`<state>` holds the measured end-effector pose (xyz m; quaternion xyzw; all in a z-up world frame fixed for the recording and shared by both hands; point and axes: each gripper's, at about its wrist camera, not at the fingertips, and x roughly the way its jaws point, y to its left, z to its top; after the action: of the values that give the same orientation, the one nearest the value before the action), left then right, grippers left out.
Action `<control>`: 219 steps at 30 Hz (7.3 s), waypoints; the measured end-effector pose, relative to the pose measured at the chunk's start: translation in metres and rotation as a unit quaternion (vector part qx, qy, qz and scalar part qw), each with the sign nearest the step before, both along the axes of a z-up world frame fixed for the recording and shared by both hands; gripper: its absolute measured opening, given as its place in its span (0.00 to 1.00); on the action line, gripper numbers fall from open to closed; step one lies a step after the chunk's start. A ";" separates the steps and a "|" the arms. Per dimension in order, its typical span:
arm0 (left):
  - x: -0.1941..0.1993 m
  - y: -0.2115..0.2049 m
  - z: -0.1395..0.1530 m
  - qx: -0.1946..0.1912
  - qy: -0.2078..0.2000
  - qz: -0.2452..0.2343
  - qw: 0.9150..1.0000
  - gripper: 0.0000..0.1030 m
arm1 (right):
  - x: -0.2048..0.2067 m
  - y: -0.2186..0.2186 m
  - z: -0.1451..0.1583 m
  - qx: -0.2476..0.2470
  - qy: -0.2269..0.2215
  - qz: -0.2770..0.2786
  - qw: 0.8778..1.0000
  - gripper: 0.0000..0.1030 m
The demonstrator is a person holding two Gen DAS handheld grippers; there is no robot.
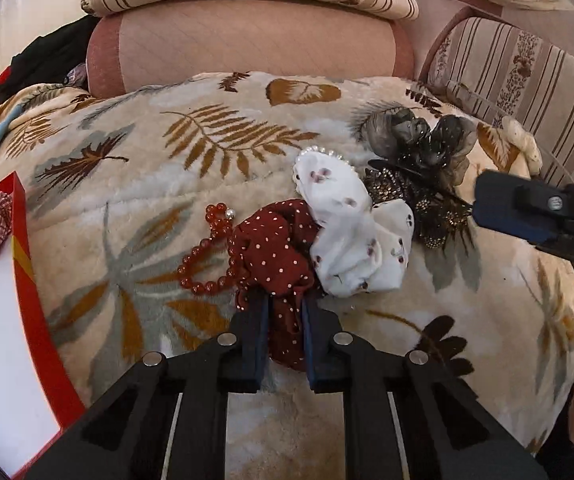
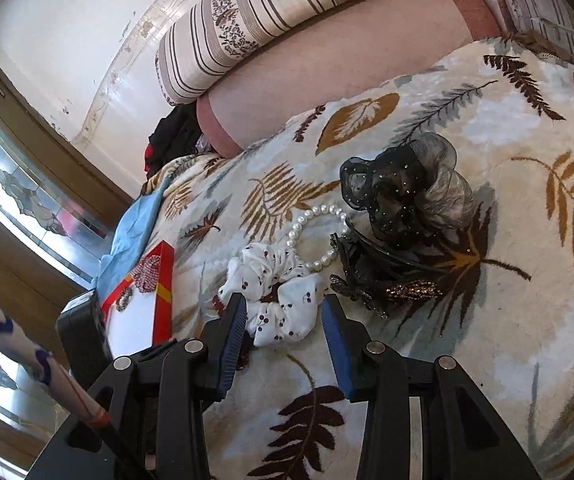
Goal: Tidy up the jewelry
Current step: 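Grasp the red polka-dot scrunchie with the left tool while the right approaches the white scrunchie, then grasp the white cherry-print scrunchie with the right tool and lift it, then carry the white scrunchie and red polka-dot scrunchie over the red box, then open both tools to drop the two scrunchies into the red box, then move the left tool to the red bead bracelet and close on it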
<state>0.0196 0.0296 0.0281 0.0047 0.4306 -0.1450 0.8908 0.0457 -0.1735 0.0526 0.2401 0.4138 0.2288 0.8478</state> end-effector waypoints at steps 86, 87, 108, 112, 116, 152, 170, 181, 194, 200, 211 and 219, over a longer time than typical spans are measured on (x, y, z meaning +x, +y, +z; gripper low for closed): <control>-0.020 0.067 0.059 -0.076 -0.085 0.043 0.993 0.11 | -0.011 0.044 -0.003 -0.078 -0.058 0.017 0.995 0.12; -0.019 0.068 0.059 -0.076 -0.085 0.043 0.993 0.11 | -0.011 0.044 -0.003 -0.078 -0.058 0.018 0.995 0.12; -0.026 0.088 0.066 -0.073 -0.099 0.065 0.990 0.11 | -0.014 0.048 0.000 -0.080 -0.066 0.019 0.994 0.12; -0.031 0.101 0.074 -0.070 -0.110 0.080 0.988 0.11 | -0.017 0.053 0.005 -0.072 -0.065 0.019 0.995 0.12; -0.035 0.123 0.081 -0.056 -0.125 0.105 0.985 0.11 | -0.023 0.075 0.013 -0.079 -0.069 0.032 0.994 0.12; -0.052 0.350 0.054 -0.109 -0.012 0.420 0.901 0.11 | 0.024 0.357 0.014 -0.098 0.001 0.218 0.971 0.13; -0.043 0.347 0.043 -0.087 0.017 0.425 0.901 0.16 | 0.036 0.361 -0.010 -0.121 0.020 0.209 0.970 0.19; -0.047 0.343 0.056 -0.088 -0.017 0.425 0.901 0.41 | 0.033 0.347 0.003 -0.101 0.011 0.208 0.973 0.36; -0.043 0.308 0.077 -0.088 -0.077 0.379 0.918 0.42 | 0.009 0.279 0.026 -0.054 0.001 0.181 0.982 0.36; -0.041 0.273 0.081 -0.088 -0.093 0.331 0.935 0.42 | -0.008 0.224 0.032 -0.053 -0.005 0.158 0.986 0.36; -0.056 0.159 0.069 -0.093 -0.068 0.174 0.978 0.42 | -0.027 0.074 0.035 -0.058 -0.025 0.058 0.996 0.38; -0.059 0.075 0.043 -0.074 -0.015 0.089 0.993 0.42 | -0.018 -0.027 0.009 0.011 0.003 -0.037 0.999 0.38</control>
<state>-0.0398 0.1042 0.0712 -0.0971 0.4041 -0.0966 0.9044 0.0280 -0.2001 0.0613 0.2650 0.4044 0.2006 0.8520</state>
